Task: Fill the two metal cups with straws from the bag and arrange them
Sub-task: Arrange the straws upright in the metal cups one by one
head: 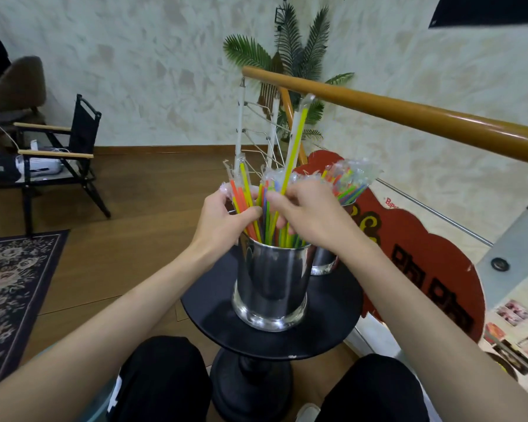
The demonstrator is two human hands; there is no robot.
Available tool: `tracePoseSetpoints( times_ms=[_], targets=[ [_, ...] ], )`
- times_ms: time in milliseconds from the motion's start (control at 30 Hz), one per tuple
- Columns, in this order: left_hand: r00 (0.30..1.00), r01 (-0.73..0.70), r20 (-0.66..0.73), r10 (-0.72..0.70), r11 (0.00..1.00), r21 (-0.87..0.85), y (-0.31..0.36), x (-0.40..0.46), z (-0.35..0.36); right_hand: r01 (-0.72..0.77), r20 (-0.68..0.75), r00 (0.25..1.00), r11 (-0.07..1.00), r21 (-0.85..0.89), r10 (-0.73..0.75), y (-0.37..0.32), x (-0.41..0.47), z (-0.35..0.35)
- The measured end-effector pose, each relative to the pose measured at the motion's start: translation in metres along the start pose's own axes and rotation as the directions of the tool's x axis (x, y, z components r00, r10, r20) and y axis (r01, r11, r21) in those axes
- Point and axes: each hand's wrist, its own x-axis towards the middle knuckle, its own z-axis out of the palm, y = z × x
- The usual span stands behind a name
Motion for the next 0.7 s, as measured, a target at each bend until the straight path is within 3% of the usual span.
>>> tracePoseSetpoints(
  times_ms=[133,267,500,700],
  targets=[
    [1.000,0.000,0.009,0.000,1.000,-0.029,-0.002,0.002,-0.002,-0.079,0.195,0.975,0.985,-0.157,0.109,0.005,0.007,0.014],
    [1.000,0.005,0.023,-0.002,0.996,-0.088,-0.002,0.003,-0.002,-0.065,0.358,0.914,0.938,-0.339,0.193,-0.004,0.012,0.014],
    [0.998,0.029,0.051,-0.022,0.992,-0.124,-0.001,-0.001,-0.002,-0.032,0.442,0.869,0.917,-0.398,0.222,-0.007,0.023,0.018],
    [0.999,0.039,-0.013,-0.040,0.997,-0.072,-0.001,-0.001,0.002,-0.007,0.492,0.848,0.931,-0.365,0.199,-0.008,0.020,0.008]
  ],
)
